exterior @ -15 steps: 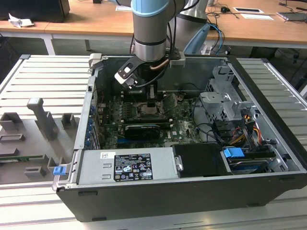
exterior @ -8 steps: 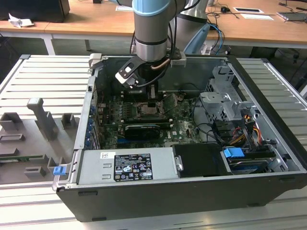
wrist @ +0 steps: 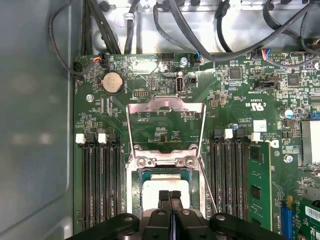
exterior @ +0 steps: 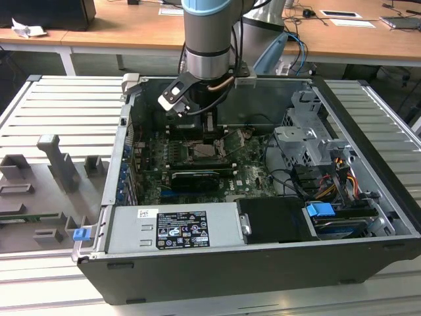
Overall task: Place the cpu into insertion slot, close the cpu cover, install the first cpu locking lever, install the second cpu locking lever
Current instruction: 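Close the cpu cover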
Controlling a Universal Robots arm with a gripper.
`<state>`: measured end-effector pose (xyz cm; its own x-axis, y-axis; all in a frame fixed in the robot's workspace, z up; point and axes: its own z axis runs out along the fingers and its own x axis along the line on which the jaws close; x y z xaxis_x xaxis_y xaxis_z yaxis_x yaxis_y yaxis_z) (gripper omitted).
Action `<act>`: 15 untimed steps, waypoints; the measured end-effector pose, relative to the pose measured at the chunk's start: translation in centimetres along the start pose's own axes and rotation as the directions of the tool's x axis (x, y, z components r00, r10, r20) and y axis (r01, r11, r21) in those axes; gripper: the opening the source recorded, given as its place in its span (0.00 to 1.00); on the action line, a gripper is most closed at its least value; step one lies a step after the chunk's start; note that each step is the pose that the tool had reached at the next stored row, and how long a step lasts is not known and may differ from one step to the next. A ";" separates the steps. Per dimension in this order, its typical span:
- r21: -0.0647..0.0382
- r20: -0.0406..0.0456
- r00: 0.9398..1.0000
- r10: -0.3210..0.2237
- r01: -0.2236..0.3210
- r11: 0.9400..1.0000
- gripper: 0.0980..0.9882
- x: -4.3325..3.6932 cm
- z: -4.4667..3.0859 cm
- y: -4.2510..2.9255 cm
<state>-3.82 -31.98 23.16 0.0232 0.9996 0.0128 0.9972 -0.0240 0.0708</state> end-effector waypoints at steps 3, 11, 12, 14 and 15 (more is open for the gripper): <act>0.000 0.000 1.000 0.000 0.000 1.000 0.01 0.01 -0.49 0.10; 0.000 0.000 1.000 0.000 0.000 1.000 0.01 0.03 -1.13 0.82; 0.000 0.000 1.000 0.000 0.000 1.000 0.01 0.03 -1.12 0.88; 0.000 0.000 1.000 0.000 0.000 1.000 0.01 0.04 -1.11 1.06; 0.000 0.000 1.000 0.000 0.000 1.000 0.01 0.04 -1.11 1.12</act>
<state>-2.79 -31.98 24.35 0.0232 0.9997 0.0126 0.9972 -0.0240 0.0707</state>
